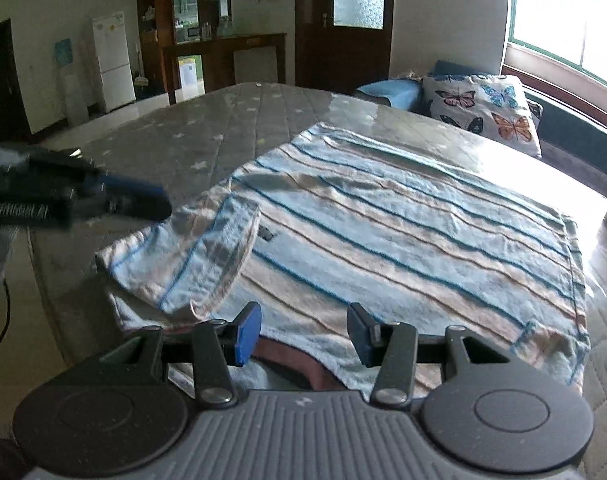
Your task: Fold clothes
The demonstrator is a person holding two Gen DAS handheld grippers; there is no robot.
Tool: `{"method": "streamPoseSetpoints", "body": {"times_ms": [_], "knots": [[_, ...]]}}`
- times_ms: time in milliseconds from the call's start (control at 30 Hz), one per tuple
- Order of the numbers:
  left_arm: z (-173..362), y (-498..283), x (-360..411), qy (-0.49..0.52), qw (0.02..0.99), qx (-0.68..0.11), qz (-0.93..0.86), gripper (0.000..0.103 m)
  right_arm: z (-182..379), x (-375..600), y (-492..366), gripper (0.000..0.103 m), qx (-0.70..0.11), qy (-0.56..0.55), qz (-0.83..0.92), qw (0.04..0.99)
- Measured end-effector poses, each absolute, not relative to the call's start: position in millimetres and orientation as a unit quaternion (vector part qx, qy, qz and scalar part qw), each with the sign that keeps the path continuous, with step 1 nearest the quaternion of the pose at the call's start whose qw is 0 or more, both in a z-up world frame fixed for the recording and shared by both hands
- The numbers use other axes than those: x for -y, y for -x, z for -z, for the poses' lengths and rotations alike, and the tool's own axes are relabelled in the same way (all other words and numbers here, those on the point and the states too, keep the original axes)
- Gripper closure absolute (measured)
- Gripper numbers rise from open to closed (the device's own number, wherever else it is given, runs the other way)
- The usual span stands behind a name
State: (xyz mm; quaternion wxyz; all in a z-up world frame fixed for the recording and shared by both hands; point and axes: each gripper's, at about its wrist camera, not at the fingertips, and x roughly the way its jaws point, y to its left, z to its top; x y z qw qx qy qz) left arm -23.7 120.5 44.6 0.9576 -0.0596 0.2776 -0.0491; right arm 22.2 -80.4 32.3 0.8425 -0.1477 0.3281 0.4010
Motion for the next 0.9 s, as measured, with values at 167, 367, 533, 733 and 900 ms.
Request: {"method": "streamPoseSetpoints", "body": {"times_ms": [167,367,533,733,900], "knots": [[-35.5,-8.1,-137.8,0.036,0.951,-0.306,0.017,0.092,-32.6,59.7,-20.2,0.06,-0.323,0.144,-0.436,0.827],[-11.4,-33.9,-136.5,0.005,0.94,-0.339,0.02,0.092,-25.1,27.9,-12.1,0.077,-0.322,0.159,-0.482,0.799],[3.2,-39.4,-137.3,-0.014,0.938,-0.346,0.013,0.092,-14.2,12.9,-6.5,0.082,-0.333,0.169,-0.503,0.779],[-7.4,-28.6,-129.4,-0.019,0.942,-0.333,0.028,0.092,-14.0,21.9,-3.2,0.082,-0.335,0.174,-0.502,0.778],[-0.2,-21.9,-111.2,-0.032,0.937,-0.343,0.062,0.092,-12.5,31.1,-8.6,0.082,-0.344,0.163,-0.493,0.783]]}}
